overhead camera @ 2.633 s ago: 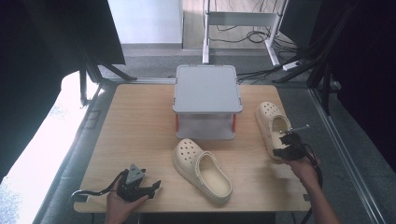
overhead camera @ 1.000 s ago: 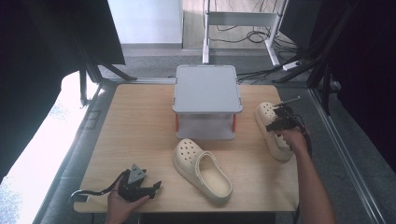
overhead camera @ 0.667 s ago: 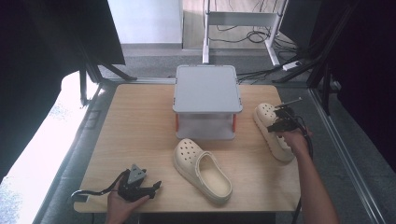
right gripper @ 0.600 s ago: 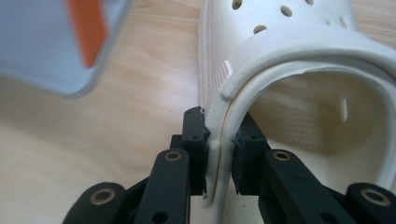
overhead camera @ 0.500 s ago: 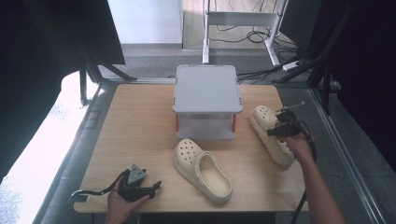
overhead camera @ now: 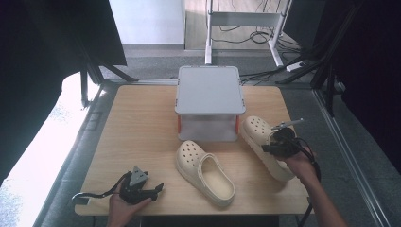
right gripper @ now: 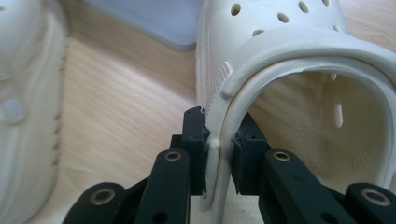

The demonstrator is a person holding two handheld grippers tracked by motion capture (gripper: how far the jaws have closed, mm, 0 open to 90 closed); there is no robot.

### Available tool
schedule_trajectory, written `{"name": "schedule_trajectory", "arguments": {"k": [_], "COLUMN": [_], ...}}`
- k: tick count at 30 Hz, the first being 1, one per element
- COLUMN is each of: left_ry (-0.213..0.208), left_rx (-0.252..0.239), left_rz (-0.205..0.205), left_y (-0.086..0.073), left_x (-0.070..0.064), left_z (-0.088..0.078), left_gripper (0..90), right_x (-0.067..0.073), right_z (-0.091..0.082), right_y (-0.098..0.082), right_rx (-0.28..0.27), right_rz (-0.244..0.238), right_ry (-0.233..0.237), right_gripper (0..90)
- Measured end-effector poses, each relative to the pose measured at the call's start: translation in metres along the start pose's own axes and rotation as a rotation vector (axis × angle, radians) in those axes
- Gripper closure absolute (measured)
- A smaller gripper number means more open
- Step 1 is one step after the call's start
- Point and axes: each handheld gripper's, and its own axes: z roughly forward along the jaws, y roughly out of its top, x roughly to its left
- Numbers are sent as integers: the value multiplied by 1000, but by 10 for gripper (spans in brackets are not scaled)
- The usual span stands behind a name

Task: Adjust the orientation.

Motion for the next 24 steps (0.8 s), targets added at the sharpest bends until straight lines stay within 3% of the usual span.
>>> {"name": "schedule_trajectory", "arguments": {"k": [14,24], "left_ry": [2,3], "left_rx": [-1,0], "left_rz": [4,4], "left_y": [0,0], "left_x": [0,0], "left_z": [-1,-1], "left_gripper": [249,248], "right_x": [45,65], "right_z": [9,18], "right_y": [0,3], "right_rx": [1,8], "right_rz": [-94,-127], "right_ry": [63,96], "right_gripper": [780,779]}}
